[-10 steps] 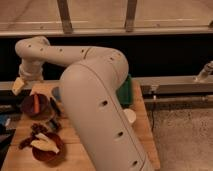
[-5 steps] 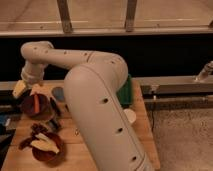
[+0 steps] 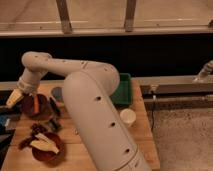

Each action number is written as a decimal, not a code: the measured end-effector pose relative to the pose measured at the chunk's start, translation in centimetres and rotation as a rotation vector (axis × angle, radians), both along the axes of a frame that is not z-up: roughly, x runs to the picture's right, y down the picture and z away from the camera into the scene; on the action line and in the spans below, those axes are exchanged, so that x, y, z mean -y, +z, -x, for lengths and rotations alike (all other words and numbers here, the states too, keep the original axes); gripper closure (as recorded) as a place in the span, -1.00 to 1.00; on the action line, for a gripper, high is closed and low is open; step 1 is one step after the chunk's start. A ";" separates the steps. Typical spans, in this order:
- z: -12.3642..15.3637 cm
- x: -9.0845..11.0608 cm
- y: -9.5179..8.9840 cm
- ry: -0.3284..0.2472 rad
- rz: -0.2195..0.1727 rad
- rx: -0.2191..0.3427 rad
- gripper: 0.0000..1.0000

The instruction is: Place pepper in purple bowl

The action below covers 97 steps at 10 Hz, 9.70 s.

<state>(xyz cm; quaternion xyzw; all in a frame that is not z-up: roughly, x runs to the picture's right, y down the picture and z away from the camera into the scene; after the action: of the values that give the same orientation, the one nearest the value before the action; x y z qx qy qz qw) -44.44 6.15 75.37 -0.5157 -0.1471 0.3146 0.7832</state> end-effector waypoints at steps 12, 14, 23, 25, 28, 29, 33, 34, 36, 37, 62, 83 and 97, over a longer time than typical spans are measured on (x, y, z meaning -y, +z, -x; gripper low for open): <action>-1.4 -1.3 5.1 0.091 0.074 -0.051 -0.60; -0.1 -1.9 6.5 0.074 0.094 -0.045 -0.60; -1.1 -1.6 8.6 0.080 -0.031 -0.178 -0.60; -1.3 -1.7 8.8 0.097 -0.045 -0.181 -0.60; -0.2 -2.3 9.4 0.107 -0.035 -0.164 -0.60; 0.1 -2.4 9.6 0.107 -0.031 -0.158 -0.60; 1.5 -3.6 10.2 0.104 -0.005 -0.131 -0.60; 1.6 -3.9 10.4 0.106 0.002 -0.127 -0.60; 1.9 -4.3 10.7 0.105 0.013 -0.121 -0.60; 2.1 -4.5 10.7 0.102 0.017 -0.119 -0.60; -9.9 6.2 2.1 0.388 -0.186 -0.077 1.00; 2.3 0.7 7.4 0.205 -0.043 -0.033 0.35; -4.3 3.6 5.0 0.324 -0.139 -0.129 -0.42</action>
<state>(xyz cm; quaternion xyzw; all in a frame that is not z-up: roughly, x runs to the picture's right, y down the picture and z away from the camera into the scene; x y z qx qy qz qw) -40.14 2.57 80.41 -0.4087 -0.1991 0.4580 0.7639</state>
